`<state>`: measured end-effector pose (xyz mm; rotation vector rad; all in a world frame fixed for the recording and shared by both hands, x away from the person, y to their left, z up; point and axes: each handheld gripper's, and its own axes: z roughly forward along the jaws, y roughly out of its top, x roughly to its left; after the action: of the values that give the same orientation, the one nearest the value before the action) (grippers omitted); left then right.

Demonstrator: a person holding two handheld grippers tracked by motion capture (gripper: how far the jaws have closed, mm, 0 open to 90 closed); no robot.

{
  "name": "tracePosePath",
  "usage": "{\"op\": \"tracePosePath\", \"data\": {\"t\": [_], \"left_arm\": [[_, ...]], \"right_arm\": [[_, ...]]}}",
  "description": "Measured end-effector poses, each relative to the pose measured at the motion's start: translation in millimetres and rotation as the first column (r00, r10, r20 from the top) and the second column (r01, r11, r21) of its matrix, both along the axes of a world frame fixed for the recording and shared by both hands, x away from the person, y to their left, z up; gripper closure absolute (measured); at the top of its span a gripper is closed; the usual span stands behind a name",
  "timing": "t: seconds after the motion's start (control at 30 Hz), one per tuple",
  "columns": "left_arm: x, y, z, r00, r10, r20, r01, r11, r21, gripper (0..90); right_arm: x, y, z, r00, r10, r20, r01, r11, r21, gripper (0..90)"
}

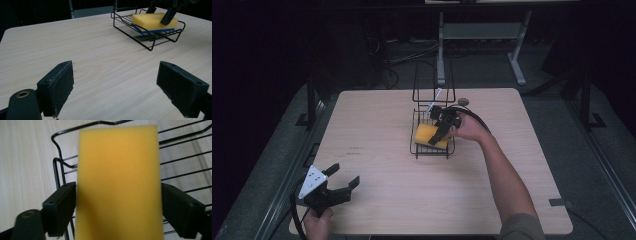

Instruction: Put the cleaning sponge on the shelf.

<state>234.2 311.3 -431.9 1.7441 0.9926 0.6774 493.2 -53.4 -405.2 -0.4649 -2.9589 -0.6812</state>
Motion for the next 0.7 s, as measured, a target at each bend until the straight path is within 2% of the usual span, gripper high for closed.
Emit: {"op": "tracePosePath", "data": {"t": [0.2,0.37,0.4,0.47,0.57,0.6,0.7], "left_arm": [[-0.3,-0.8,0.1,1.0000,-0.003,0.001,0.003,1.0000,0.006,13.4],[-0.3,0.4,0.0,1.0000,0.003,0.000,-0.003,1.0000,-0.008,13.4],[-0.5,0.2,0.2,1.0000,0.004,0.001,-0.004,1.0000,-0.004,13.4],[-0.8,-0.3,0.4,1.0000,0.000,-0.001,0.000,1.0000,0.000,13.4],[-0.3,-1.6,-0.2,1.0000,-0.003,-0.002,0.003,1.0000,0.001,13.4],[-0.3,-2.0,-0.2,1.0000,-0.001,-0.003,0.001,1.0000,0.003,13.4],[-0.5,-2.3,0.1,1.0000,-0.006,-0.001,0.006,1.0000,0.004,13.4]], "right_arm": [[-1.8,-3.3,6.6,0.9994,-0.022,0.028,0.021,0.9993,0.032,14.5],[-3.4,-6.2,10.8,0.9995,-0.021,0.023,0.020,0.9984,0.053,13.9],[-5.4,-9.4,11.9,0.9986,-0.039,0.036,0.037,0.9975,0.061,14.0],[-6.9,-13.8,11.8,0.9986,-0.048,0.022,0.046,0.9953,0.085,13.8],[-9.6,-20.1,11.7,0.9968,-0.077,0.022,0.074,0.9936,0.085,13.8],[-10.9,-21.8,11.8,0.9959,-0.084,0.035,0.080,0.9921,0.097,13.9],[-12.0,-27.4,12.0,0.9960,-0.081,0.037,0.077,0.9916,0.104,13.8]]}}
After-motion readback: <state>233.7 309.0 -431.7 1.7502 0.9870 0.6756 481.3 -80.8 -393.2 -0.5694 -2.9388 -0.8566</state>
